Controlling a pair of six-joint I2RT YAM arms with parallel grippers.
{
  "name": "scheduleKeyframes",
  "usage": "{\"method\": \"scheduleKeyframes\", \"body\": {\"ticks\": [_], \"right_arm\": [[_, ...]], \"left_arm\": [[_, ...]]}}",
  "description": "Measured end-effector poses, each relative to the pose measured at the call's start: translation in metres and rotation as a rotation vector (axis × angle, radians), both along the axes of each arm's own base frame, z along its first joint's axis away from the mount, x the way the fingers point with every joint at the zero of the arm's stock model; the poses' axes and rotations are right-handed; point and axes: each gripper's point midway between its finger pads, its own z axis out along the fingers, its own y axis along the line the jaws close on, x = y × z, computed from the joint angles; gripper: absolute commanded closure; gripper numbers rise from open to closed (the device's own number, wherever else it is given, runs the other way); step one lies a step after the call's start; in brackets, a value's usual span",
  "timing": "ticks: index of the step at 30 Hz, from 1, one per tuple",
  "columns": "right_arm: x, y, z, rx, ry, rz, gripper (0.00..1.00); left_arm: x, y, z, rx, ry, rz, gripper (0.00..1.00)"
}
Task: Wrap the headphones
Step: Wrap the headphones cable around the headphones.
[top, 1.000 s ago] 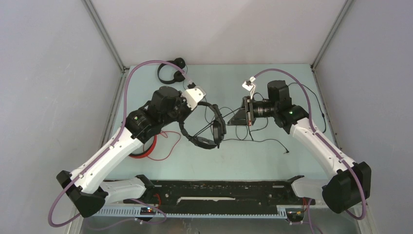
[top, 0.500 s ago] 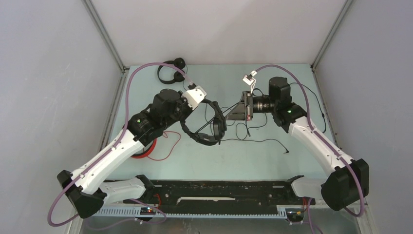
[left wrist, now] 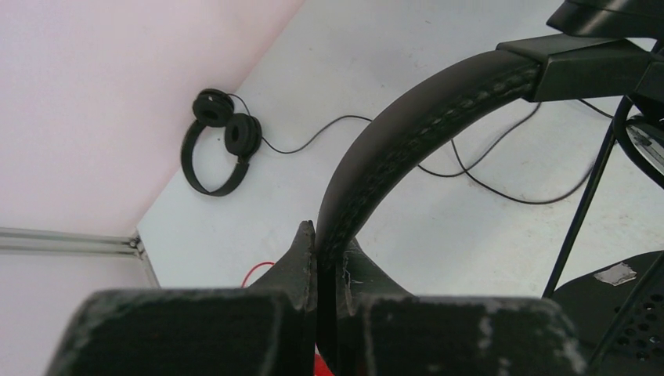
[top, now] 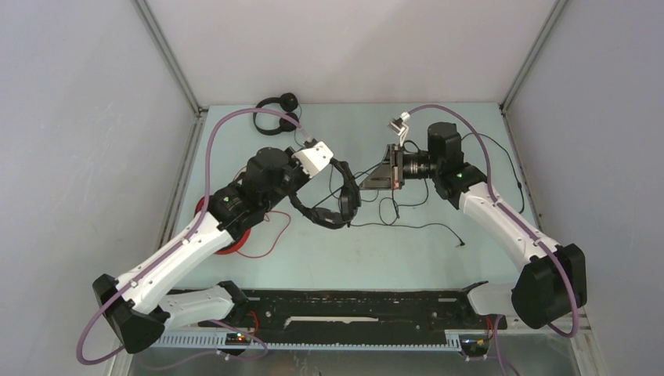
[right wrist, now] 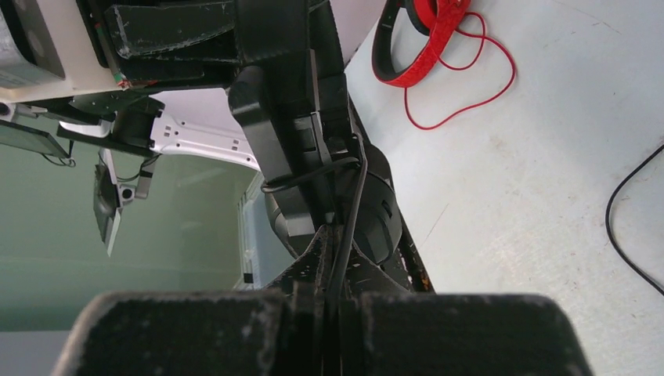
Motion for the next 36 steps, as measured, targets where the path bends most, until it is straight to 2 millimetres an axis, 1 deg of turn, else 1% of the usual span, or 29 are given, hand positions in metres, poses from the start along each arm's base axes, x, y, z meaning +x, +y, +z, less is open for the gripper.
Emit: {"method": "scheduleKeyframes", "body": {"ticks": [4, 9, 12, 15, 17, 19, 22, 24, 31, 34, 36], "right_arm": [[0.003, 0.0, 0.002, 0.005, 0.032, -0.025, 1.0], [0.005, 0.002, 0.007, 0.02, 0.09, -0.045, 1.0], [0.007, 0.003, 0.012, 0.038, 0.107, -0.051, 1.0], [0.007, 0.006, 0.017, 0.056, 0.109, -0.05, 0.94], [0.007, 0.009, 0.02, 0.068, 0.104, -0.044, 0.92], [0.007, 0.011, 0.027, 0.088, 0.077, -0.038, 0.92], [0.007, 0.018, 0.034, 0.114, 0.044, -0.019, 0.91], [0.006, 0.026, 0.035, 0.125, 0.032, -0.002, 0.91], [-0.003, 0.053, 0.02, 0.112, 0.042, 0.051, 0.91], [-0.01, 0.063, 0.016, 0.107, 0.026, 0.069, 0.9], [-0.015, 0.07, 0.014, 0.103, 0.007, 0.082, 0.89]], "left_arm": [[0.008, 0.003, 0.01, 0.021, -0.065, 0.011, 1.0], [0.016, 0.004, 0.012, 0.043, -0.124, 0.031, 1.0], [0.02, 0.006, 0.018, 0.054, -0.157, 0.048, 1.0], [0.025, 0.005, 0.018, 0.06, -0.167, 0.061, 1.0], [0.027, 0.008, 0.014, 0.078, -0.161, 0.081, 1.0], [0.029, 0.02, 0.002, 0.136, -0.132, 0.132, 1.0], [0.03, 0.029, -0.011, 0.174, -0.092, 0.18, 1.0], [0.03, 0.033, -0.018, 0.171, -0.066, 0.216, 1.0], [0.026, 0.048, -0.034, 0.114, 0.023, 0.374, 1.0], [0.025, 0.054, -0.033, 0.068, 0.042, 0.448, 1.0], [0.025, 0.058, -0.029, 0.016, 0.051, 0.501, 1.0]]}}
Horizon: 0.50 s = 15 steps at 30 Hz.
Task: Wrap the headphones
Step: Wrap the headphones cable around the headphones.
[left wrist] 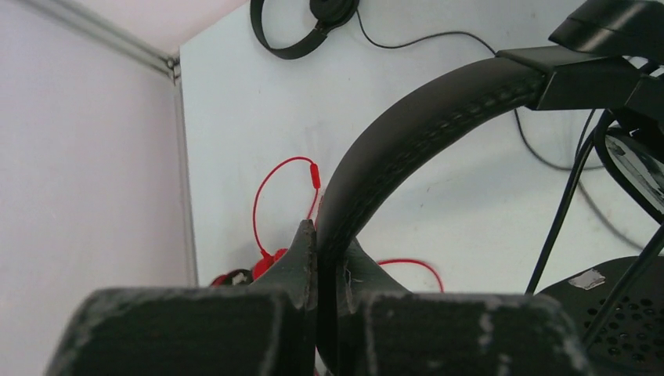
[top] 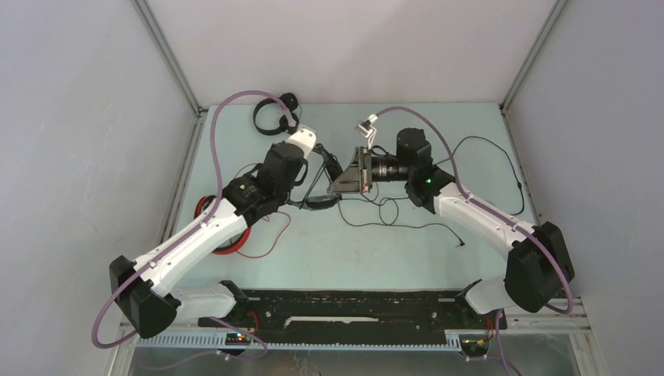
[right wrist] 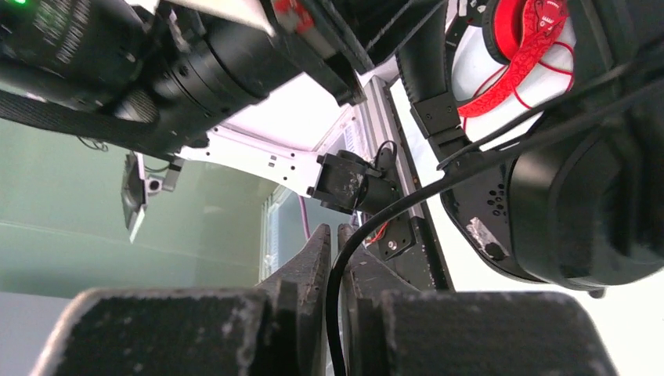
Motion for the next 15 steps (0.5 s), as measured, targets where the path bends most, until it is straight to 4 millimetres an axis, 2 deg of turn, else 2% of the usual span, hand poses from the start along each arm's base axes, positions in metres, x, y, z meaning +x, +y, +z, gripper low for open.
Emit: {"method": "scheduleKeyframes", "body": {"ticks": [10, 15], "right_arm": [[-0.009, 0.027, -0.027, -0.081, -0.249, -0.017, 0.85], [-0.006, 0.033, -0.043, -0.151, -0.373, -0.047, 0.85]], "left_arm": [[-0.003, 0.0, 0.022, -0.318, -0.027, 0.207, 1.0], [-0.003, -0.001, 0.022, -0.411, -0.029, 0.264, 1.0]]}}
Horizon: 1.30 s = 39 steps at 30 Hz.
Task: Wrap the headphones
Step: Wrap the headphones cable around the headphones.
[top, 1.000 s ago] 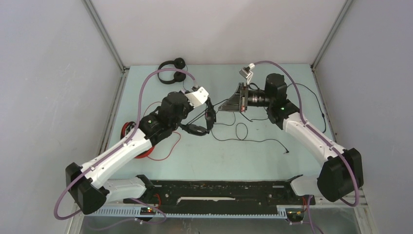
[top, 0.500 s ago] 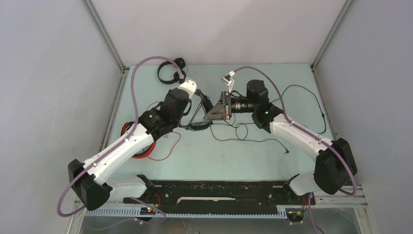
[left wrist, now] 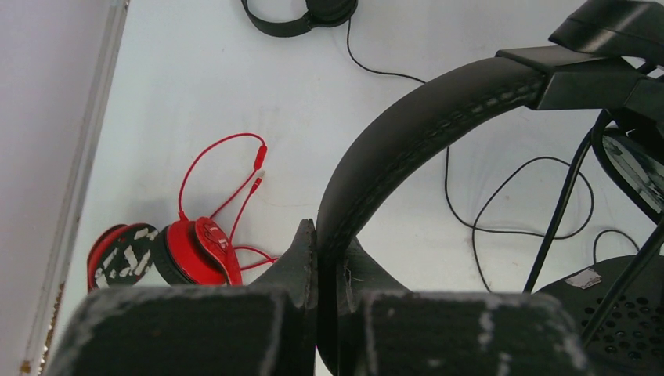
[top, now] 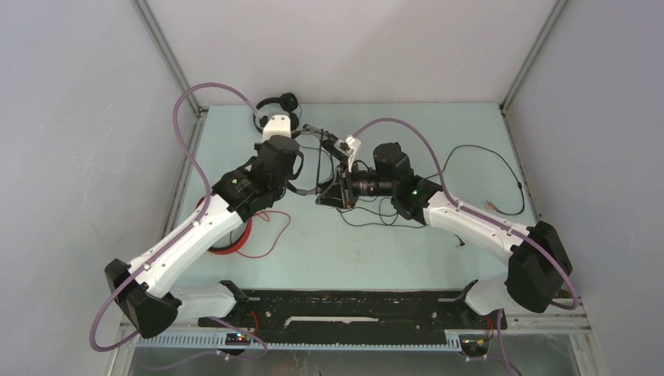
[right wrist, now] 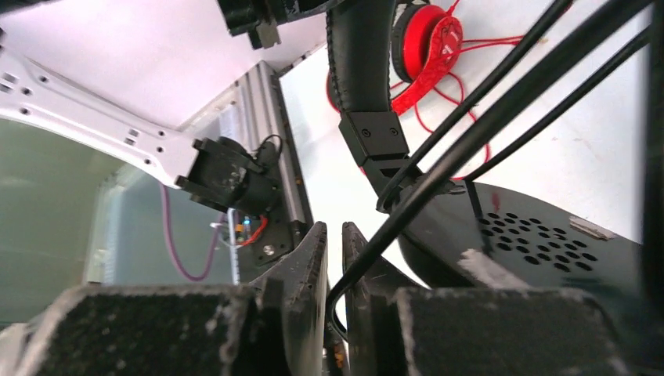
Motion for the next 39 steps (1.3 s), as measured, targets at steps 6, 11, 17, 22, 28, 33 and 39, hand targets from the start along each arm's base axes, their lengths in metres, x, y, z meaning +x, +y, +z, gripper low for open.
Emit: {"method": "scheduleKeyframes", "body": {"ticks": [6, 11, 17, 22, 28, 33, 39], "right_arm": [[-0.01, 0.004, -0.01, -0.028, -0.175, -0.008, 0.86], [-0.016, 0.008, -0.016, -0.045, -0.278, -0.004, 0.88], [-0.015, 0.014, -0.012, -0.04, -0.367, -0.012, 0.94], [-0.02, 0.02, -0.014, -0.051, -0.44, 0.001, 0.98], [-0.011, 0.022, -0.025, -0.09, -0.51, -0.023, 0.95], [-0.005, 0.016, -0.04, -0.112, -0.563, -0.045, 0.88], [-0.013, 0.001, -0.082, -0.144, -0.558, -0.008, 0.79]], "left_arm": [[0.0, 0.006, 0.0, -0.087, 0.0, 0.057, 1.0], [-0.001, 0.004, 0.006, -0.19, -0.005, 0.057, 1.0], [-0.001, -0.006, 0.013, -0.291, -0.013, 0.039, 1.0], [-0.002, -0.015, 0.011, -0.329, 0.008, 0.011, 1.0], [-0.003, -0.019, 0.008, -0.371, 0.036, -0.011, 1.0], [-0.007, -0.021, 0.007, -0.406, 0.067, -0.034, 1.0], [-0.004, -0.018, 0.021, -0.519, 0.044, -0.034, 1.0]]}}
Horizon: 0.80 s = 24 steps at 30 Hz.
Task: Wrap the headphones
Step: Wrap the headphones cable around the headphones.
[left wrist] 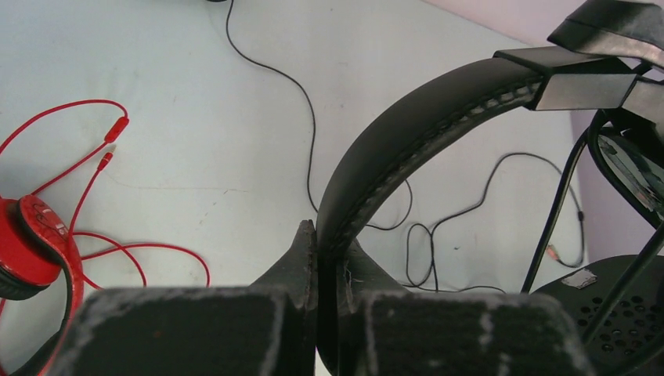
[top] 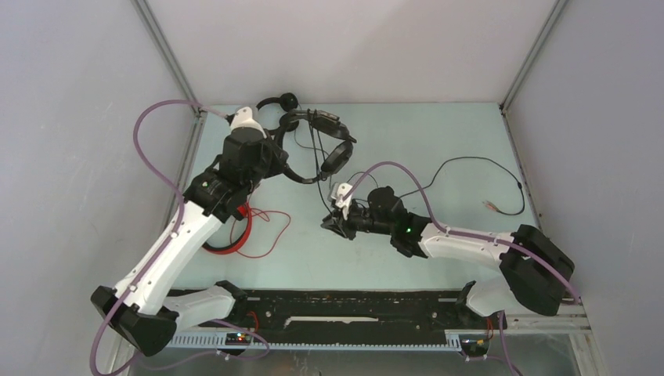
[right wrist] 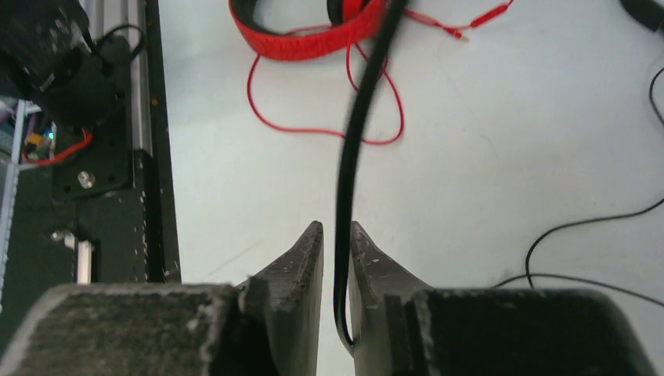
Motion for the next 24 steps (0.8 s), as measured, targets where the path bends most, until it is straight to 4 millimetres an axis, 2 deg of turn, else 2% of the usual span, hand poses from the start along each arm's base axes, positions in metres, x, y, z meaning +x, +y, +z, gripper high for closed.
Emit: {"method": "scheduleKeyframes", "body": {"ticks": [2, 5, 15, 23, 24], "right_arm": [[-0.002, -0.007, -0.014, -0.013, 0.008, 0.009, 0.77], [-0.001, -0.015, -0.023, -0.007, 0.003, 0.019, 0.76], [0.018, -0.019, -0.023, 0.067, -0.059, 0.044, 0.79], [0.025, -0.032, -0.055, 0.05, 0.025, 0.018, 1.0], [0.025, -0.034, -0.058, 0.048, 0.04, 0.013, 1.0]], "left_arm": [[-0.002, 0.001, 0.005, -0.02, -0.008, -0.002, 1.0], [-0.006, 0.001, 0.011, -0.043, -0.019, -0.011, 1.0], [-0.011, 0.004, 0.022, -0.06, -0.013, -0.021, 1.0], [-0.009, 0.015, 0.046, -0.095, -0.049, -0.015, 1.0], [-0.01, 0.016, 0.048, -0.097, -0.051, -0.017, 1.0]]}}
